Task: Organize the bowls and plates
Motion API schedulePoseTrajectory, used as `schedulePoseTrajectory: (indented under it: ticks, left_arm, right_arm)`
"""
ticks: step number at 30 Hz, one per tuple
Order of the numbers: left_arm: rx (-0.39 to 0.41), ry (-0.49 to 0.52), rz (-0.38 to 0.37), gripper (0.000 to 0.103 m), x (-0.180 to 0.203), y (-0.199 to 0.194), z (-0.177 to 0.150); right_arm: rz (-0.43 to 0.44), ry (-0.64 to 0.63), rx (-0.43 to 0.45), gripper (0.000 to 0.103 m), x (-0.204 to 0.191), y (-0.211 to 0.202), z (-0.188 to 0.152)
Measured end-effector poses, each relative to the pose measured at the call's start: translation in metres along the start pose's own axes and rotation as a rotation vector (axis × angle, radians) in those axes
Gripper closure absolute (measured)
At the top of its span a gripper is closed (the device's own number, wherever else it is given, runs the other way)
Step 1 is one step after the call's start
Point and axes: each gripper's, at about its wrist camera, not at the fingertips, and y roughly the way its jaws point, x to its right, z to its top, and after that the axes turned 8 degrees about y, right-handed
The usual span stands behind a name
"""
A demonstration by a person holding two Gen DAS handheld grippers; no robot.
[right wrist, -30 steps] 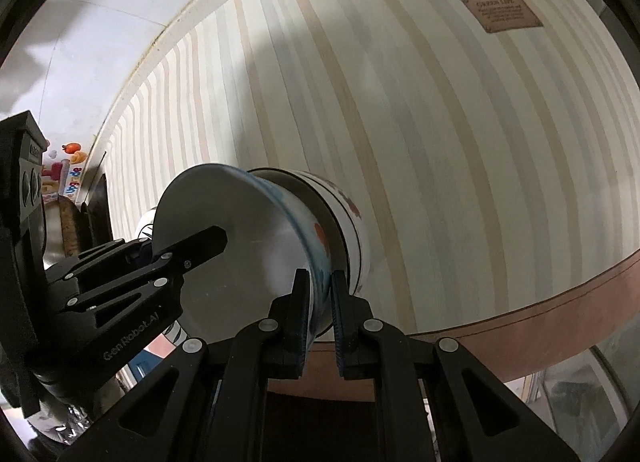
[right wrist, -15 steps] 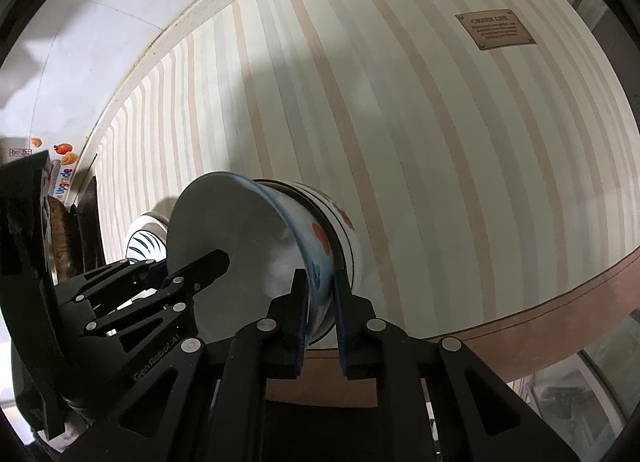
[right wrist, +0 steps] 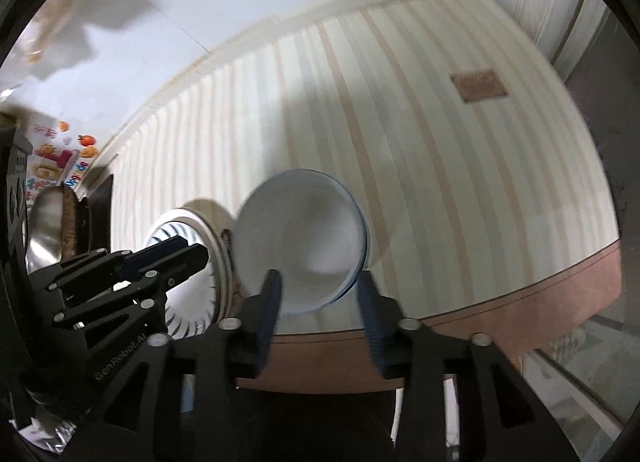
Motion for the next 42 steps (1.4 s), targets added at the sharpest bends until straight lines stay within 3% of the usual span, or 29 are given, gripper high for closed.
schedulePoseTrajectory:
  ticks: [3, 6, 9, 11, 17, 31, 36, 42]
  left_arm:
    - [0.048, 0.003, -0.002, 0.079, 0.001, -0.024, -0.01]
    - [0.076, 0.006, -0.014, 0.073, 0.0, -0.042, -0.02]
    - [0.093, 0.007, -0.028, 0.055, 0.001, -0.054, -0.028]
    - [0.106, 0.014, -0.029, 0.035, 0.002, -0.063, -0.035]
    - [0.122, -0.001, -0.043, 0.015, 0.0, -0.088, -0.057]
    - [0.164, -0.04, -0.041, 0.014, -0.005, -0.119, -0.077]
    - [0.158, -0.062, -0.096, 0.008, -0.013, -0.101, -0.064]
    - [0.146, -0.115, -0.137, 0.006, -0.033, -0.051, -0.035]
  right_arm:
    - [0.006, -0.007, 0.055, 0.035, -0.005, -0.028, -0.017]
    - [-0.002, -0.02, 0.106, 0.026, -0.008, -0.052, -0.032]
    - [-0.023, -0.038, 0.148, 0.018, -0.011, -0.075, -0.05]
    - [-0.03, -0.041, 0.166, 0.015, -0.014, -0.087, -0.058]
    - [-0.05, -0.065, 0.21, 0.01, -0.02, -0.117, -0.085]
    - [-0.056, -0.092, 0.28, 0.008, -0.029, -0.165, -0.119]
    - [-0.053, -0.078, 0.292, 0.007, -0.022, -0.163, -0.113]
    - [0.034, -0.049, 0.272, 0.005, 0.0, -0.132, -0.089]
